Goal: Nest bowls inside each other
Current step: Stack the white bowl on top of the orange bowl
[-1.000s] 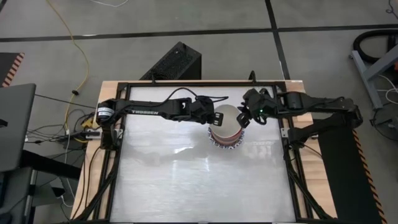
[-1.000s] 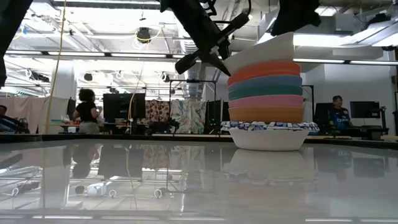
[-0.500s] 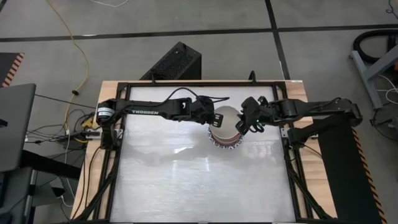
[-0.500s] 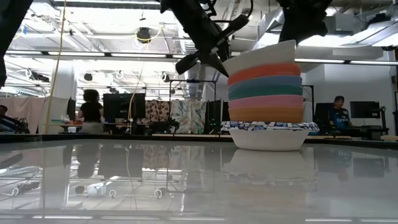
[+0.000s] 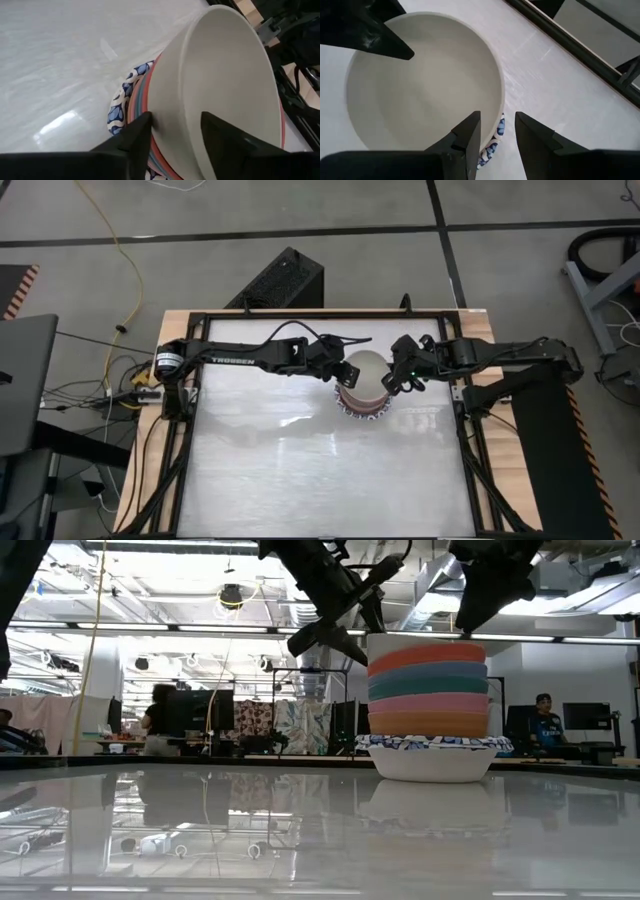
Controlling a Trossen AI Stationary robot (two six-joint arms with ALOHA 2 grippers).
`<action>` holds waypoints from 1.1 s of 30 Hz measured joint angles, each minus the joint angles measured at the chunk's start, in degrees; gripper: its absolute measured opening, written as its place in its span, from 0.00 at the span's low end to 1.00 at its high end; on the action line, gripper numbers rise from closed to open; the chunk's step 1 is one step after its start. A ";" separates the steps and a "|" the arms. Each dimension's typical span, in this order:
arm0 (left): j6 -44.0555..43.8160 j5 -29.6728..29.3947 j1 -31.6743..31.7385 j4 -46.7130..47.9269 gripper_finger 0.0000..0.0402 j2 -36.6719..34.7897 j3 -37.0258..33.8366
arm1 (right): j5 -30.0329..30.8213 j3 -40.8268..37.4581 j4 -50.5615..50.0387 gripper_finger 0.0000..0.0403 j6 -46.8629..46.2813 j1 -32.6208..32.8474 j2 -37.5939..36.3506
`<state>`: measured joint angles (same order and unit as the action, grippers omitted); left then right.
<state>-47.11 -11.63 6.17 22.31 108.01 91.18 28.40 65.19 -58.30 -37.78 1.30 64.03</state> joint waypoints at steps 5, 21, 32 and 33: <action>0.57 0.72 0.10 -0.08 0.50 0.00 0.00 | 0.26 0.00 0.00 0.35 0.04 0.00 0.00; -1.58 5.21 1.72 0.13 0.38 0.00 0.00 | 0.31 0.00 4.77 0.35 0.29 0.17 -1.92; 1.44 4.87 1.75 0.66 0.04 0.00 0.00 | 0.15 0.04 11.47 0.35 7.69 0.20 -2.12; 1.40 5.17 1.73 0.33 0.02 0.00 -0.21 | 0.16 0.04 11.50 0.35 7.71 0.20 -2.12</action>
<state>-45.71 -6.46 7.91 22.63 108.01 90.96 28.57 65.23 -46.80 -30.07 1.50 61.91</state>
